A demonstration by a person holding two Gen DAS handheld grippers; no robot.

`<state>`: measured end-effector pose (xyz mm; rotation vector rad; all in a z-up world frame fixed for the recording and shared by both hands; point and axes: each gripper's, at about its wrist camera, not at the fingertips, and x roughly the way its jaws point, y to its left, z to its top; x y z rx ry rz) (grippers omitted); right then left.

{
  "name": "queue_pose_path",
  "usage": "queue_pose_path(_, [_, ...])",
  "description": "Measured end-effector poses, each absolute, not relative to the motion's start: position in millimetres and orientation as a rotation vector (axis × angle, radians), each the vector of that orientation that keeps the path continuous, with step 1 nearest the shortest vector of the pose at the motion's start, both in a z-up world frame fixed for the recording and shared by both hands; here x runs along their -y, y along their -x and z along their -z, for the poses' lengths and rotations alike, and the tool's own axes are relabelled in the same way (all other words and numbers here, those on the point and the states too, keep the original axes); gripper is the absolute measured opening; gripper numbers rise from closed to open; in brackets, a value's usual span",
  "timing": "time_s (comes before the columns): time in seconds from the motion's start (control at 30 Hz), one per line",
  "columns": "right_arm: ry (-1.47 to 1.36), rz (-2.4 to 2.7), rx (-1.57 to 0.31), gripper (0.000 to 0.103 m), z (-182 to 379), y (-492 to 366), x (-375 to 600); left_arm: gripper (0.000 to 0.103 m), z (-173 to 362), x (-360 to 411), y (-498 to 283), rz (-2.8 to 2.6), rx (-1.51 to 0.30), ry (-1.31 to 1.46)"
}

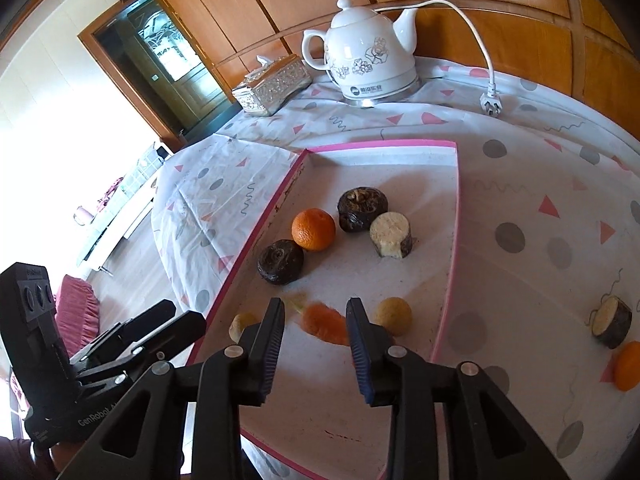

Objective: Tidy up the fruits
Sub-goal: 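Carry the carrot with the right tool into the tray and release, then reach the left tool to the cut dark root slice and grasp it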

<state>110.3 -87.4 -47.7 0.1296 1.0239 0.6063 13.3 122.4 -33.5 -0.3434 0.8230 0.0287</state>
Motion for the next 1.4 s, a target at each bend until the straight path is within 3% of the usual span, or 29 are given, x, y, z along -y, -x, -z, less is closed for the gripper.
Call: queue_pose_path(1.4, [-0.393,0.173,-0.929,0.034,80.6,8.3,341.9,0.076,28.2,-81.0,-13.3,0.066,-0.847,0.216])
